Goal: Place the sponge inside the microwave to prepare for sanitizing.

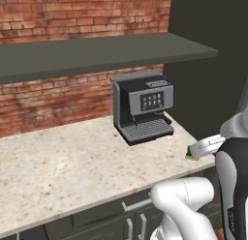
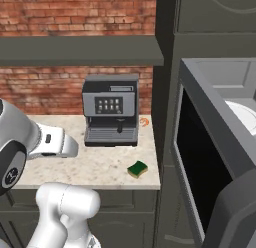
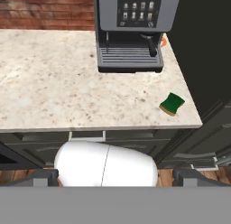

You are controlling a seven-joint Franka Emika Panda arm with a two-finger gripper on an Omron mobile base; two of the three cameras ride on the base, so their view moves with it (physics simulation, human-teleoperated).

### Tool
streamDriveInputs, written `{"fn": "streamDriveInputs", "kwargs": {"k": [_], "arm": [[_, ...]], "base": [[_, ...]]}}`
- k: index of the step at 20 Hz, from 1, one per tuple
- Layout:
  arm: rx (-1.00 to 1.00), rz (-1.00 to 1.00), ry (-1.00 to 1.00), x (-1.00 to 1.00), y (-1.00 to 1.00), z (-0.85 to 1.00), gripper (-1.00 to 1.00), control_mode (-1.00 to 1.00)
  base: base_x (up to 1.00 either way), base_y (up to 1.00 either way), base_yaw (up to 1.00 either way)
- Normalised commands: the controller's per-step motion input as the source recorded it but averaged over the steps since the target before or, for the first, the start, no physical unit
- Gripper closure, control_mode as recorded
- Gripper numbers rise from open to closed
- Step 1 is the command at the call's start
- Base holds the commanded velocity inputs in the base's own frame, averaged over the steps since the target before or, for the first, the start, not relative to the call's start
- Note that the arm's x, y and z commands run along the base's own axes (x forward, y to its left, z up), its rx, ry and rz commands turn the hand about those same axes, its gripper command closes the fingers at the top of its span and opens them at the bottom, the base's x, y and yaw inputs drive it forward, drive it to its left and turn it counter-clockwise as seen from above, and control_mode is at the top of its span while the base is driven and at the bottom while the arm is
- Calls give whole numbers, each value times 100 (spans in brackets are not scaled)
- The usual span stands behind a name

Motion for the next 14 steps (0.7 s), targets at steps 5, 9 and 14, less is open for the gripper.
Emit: {"fn": "streamDriveInputs", "kwargs": {"k": [5, 9, 14], "arm": [[0, 0, 0, 0, 0, 0, -100, 100], [0, 0, 0, 0, 0, 0, -100, 100], [0, 0, 0, 0, 0, 0, -100, 100]], "base": [[0, 0, 0], [0, 0, 0], [0, 0, 0]]}}
